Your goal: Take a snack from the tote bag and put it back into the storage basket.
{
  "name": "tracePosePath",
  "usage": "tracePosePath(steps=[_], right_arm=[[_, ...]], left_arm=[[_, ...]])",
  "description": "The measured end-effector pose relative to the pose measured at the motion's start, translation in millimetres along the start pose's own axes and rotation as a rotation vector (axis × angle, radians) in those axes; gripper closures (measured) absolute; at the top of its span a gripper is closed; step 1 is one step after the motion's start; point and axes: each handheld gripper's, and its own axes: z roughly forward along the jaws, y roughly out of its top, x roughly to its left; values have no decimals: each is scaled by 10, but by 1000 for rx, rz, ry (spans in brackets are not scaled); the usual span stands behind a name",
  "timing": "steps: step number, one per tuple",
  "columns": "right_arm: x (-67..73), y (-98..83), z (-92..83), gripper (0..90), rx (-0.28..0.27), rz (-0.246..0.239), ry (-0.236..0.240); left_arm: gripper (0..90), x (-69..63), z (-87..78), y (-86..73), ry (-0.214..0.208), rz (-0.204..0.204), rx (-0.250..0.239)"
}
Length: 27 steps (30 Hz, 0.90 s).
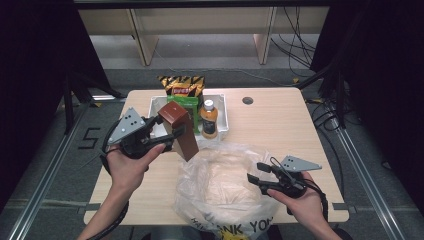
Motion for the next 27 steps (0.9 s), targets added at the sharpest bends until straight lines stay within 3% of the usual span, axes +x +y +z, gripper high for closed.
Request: tracePosePath(steps=[5,7,27], right_arm=[[29,-7,-20,436,19,38,-9],[2,-7,-18,437,11,2,-9],[-1,-9,-16,431,2,1,-7]], left_arm=[[383,51,23,-47,14,-1,8],[383,74,27,-62,19,5,13],[383,292,51,-170,41,21,23]])
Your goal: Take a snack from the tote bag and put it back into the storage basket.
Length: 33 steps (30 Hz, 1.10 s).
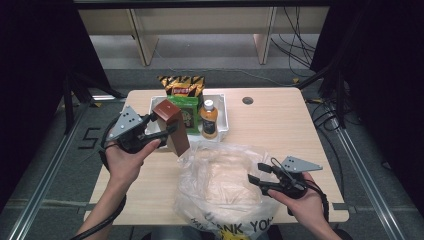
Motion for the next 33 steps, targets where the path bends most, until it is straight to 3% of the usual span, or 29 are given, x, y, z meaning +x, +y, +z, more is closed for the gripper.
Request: tracePosePath(steps=[8,9,17,33], right_arm=[[12,-2,-4,431,1,22,-4],[-6,3,-16,431,4,-1,-6],[-14,2,-20,431,3,-9,-8],[-9,-8,-2,430,-4,7,-6]], left_arm=[[383,62,31,-60,17,3,11],[383,73,32,-66,18,3,11],[383,126,26,-84,29,3,9],[383,237,39,-114,57,8,12]])
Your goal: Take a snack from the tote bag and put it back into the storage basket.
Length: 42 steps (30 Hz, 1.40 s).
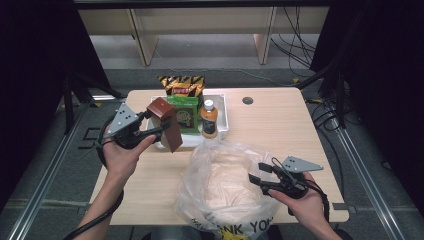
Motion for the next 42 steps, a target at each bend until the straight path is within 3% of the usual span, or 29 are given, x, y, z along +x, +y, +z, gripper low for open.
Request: tracePosePath(steps=[1,7,8,9,10,22,23,24,25,33,42], right_arm=[[19,-3,-4,430,10,23,-1],[16,-4,-2,430,4,23,1],[-3,-4,2,429,-1,5,1],[-3,-5,2,430,0,5,0],[-2,-6,3,429,0,5,0],[0,-10,4,429,2,5,3],[24,-11,-5,429,15,29,1],[4,-12,2,429,5,1,0],[13,-13,0,429,9,15,1],[-2,-13,-8,428,19,-13,-2],[7,-22,-2,428,-2,1,6]], left_arm=[[383,31,10,6,5,36,-10],[383,92,41,-11,14,35,-12],[383,103,45,-12,17,38,-10],[383,98,37,-19,25,17,5],[383,121,53,-16,20,38,-7],[382,219,128,-49,34,33,2],[383,223,136,-54,36,26,2],[383,231,144,-58,38,24,4],[382,242,154,-62,37,25,1],[383,281,205,-87,43,18,11],[383,324,255,-93,55,26,17]])
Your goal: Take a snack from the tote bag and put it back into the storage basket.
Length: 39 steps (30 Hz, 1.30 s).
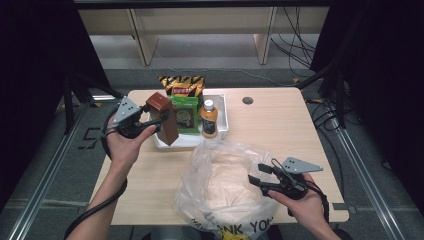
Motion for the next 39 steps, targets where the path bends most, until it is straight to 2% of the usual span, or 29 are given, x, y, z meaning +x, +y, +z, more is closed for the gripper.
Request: tracePosePath(steps=[1,10,12,15,17,21,24,28,29,32,33,34,36,37,39], right_arm=[[6,-2,1,428,-3,10,-1],[-16,1,1,427,-7,-6,-5],[4,-4,1,426,0,28,3],[4,-5,3,426,0,28,3],[-8,-1,1,426,6,5,-2],[-15,4,2,426,0,-8,-1],[-9,2,13,426,-4,9,7],[-14,0,2,426,-3,-10,-6],[-5,-1,1,426,3,3,-1],[0,3,-1,426,5,4,0],[29,1,-6,426,15,40,-1],[-3,1,3,426,3,-7,-2],[-3,3,-4,426,13,-5,-2],[28,2,-12,426,24,38,0],[10,1,-2,426,7,14,-2]], left_arm=[[383,5,5,-2,1,-3,1],[383,34,49,-42,13,-11,7],[383,36,62,-57,14,-11,12],[383,39,80,-75,18,-11,14],[383,44,86,-90,22,-15,17],[383,54,102,-121,31,-18,21],[382,63,118,-123,33,-24,16],[382,83,135,-113,38,-24,12],[382,90,138,-112,41,-24,12],[382,106,144,-119,53,-30,14],[382,111,147,-124,56,-30,15],[382,112,151,-131,60,-37,14],[382,117,164,-147,65,-44,15],[382,123,170,-153,67,-38,19],[382,122,188,-168,73,-48,16]])
